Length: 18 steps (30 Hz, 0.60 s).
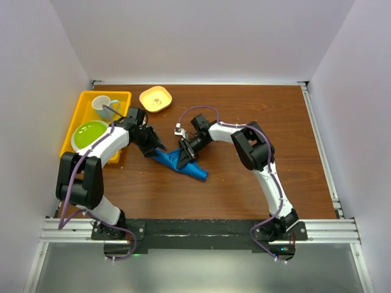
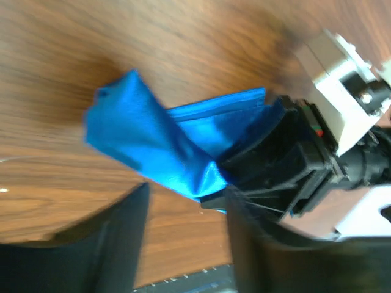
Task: Fold the napkin, place the utensils inside, and roll it up
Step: Roll the napkin with the utensil
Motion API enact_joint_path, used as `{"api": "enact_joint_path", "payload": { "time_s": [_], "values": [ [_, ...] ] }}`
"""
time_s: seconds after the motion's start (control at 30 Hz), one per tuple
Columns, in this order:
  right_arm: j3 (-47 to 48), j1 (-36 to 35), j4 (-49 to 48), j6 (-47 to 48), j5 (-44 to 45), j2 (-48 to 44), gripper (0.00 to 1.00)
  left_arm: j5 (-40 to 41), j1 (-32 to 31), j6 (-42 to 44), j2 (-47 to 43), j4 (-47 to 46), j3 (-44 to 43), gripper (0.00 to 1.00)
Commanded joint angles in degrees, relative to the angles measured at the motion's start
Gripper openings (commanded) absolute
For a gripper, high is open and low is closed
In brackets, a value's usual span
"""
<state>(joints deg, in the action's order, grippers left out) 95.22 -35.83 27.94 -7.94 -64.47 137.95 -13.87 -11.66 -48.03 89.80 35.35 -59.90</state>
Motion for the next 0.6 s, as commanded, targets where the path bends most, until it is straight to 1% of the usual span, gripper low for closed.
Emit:
{"api": "enact_joint_path", "payload": {
  "time_s": [0.0,0.07,0.1,0.17,0.23,0.3,0.4,0.43,0.57],
  "values": [
    [-1.1,-0.2,3.4,0.7,7.9,6.5,0.35,-8.4,-0.6,-2.9,4.1,-2.8,-0.2,0.43],
    [-0.7,-0.1,4.0,0.4,8.5,7.3,0.34,-11.0,-1.2,-2.5,4.3,-6.7,-0.1,0.35],
    [-0.6,0.0,4.4,0.4,8.8,7.4,0.33,-11.1,-1.3,-2.4,3.7,-8.1,0.6,0.34],
    [-0.8,0.1,4.3,0.6,10.0,6.8,0.36,-11.2,-1.8,-2.2,0.9,-13.2,2.1,0.33],
    [-0.9,0.1,4.4,0.5,11.0,6.0,0.43,-12.4,-1.8,-2.1,0.2,-16.9,4.5,0.31],
    [-0.7,0.1,4.9,0.0,12.0,4.5,0.5,-13.6,-1.8,-0.8,1.3,-16.8,4.8,0.3],
    [1.2,0.1,8.3,0.4,15.1,2.1,0.55,-14.5,-1.8,-0.1,2.7,-18.2,5.6,0.29],
    [1.5,0.1,9.1,0.5,16.3,1.5,0.59,-14.6,-1.8,0.0,3.2,-18.5,5.7,0.29],
    [4.4,0.1,13.8,0.7,21.3,-1.1,0.63,-15.9,-1.8,1.1,5.0,-20.6,5.7,0.28]
  ]
}}
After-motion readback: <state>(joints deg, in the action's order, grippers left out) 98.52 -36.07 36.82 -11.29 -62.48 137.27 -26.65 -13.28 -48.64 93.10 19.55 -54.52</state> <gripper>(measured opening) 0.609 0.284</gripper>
